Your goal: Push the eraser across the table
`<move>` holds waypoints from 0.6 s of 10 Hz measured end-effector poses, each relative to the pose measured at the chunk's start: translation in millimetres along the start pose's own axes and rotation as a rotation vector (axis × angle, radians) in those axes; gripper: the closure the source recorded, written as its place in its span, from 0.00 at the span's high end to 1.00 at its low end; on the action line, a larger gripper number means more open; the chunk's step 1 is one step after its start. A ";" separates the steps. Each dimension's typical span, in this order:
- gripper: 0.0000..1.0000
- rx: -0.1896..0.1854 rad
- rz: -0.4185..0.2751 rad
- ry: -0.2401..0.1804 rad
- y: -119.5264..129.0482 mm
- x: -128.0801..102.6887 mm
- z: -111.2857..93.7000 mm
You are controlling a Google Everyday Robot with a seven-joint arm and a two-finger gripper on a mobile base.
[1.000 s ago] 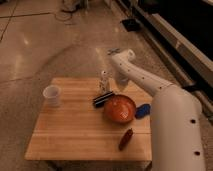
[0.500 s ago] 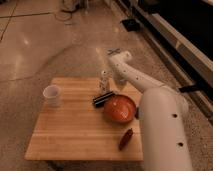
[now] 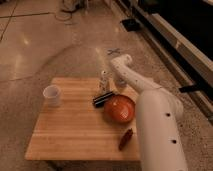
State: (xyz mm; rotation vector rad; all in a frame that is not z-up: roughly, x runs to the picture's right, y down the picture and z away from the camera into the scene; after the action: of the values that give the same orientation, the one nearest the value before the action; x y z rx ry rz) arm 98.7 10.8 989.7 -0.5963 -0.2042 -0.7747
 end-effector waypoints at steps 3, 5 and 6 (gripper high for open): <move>0.00 0.005 -0.004 -0.038 -6.8 -13.4 4.7; 0.00 0.004 -0.013 -0.065 -8.9 -24.9 6.5; 0.00 0.005 -0.019 -0.078 -9.9 -30.4 5.8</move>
State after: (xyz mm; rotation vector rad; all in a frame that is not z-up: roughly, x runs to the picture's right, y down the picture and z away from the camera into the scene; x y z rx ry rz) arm 70.5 26.7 987.0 -0.6205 -0.2836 -0.7696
